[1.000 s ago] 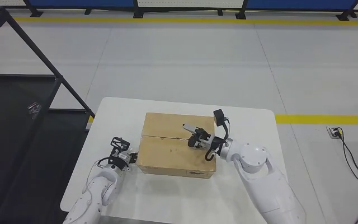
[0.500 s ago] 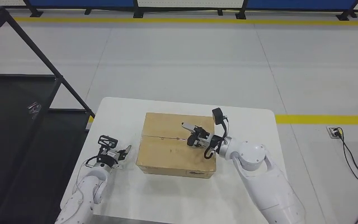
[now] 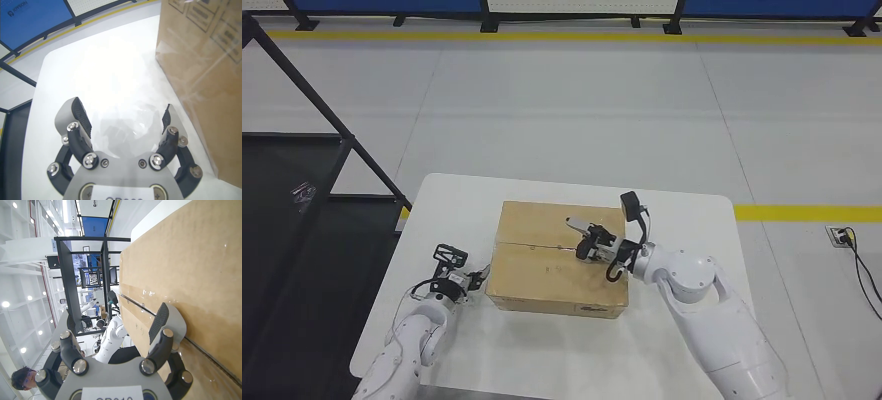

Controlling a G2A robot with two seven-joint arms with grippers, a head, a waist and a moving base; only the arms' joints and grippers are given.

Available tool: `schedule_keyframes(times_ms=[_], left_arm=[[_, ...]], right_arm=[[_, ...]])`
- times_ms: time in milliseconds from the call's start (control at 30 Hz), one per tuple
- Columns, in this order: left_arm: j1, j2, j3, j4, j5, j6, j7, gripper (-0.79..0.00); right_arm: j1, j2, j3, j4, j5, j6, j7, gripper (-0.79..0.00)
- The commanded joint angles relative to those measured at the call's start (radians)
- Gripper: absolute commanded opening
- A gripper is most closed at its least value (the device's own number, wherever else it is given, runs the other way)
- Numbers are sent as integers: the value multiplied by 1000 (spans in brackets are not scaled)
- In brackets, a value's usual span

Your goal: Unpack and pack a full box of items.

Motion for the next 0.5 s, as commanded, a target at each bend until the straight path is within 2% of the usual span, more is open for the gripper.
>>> schedule_keyframes(times_ms=[0, 233, 467], left_arm=[[-3, -3, 8, 2, 13, 11, 4, 0], [-15, -16, 34, 13, 15, 22, 11, 0], [-12, -13, 12, 26, 36, 33, 12, 0]], right_arm=[[-1, 1, 1, -1, 0, -1, 0, 0], [-3, 5, 0, -5, 5, 0, -2, 0], [-2, 8, -1, -1, 10, -3, 0, 0]])
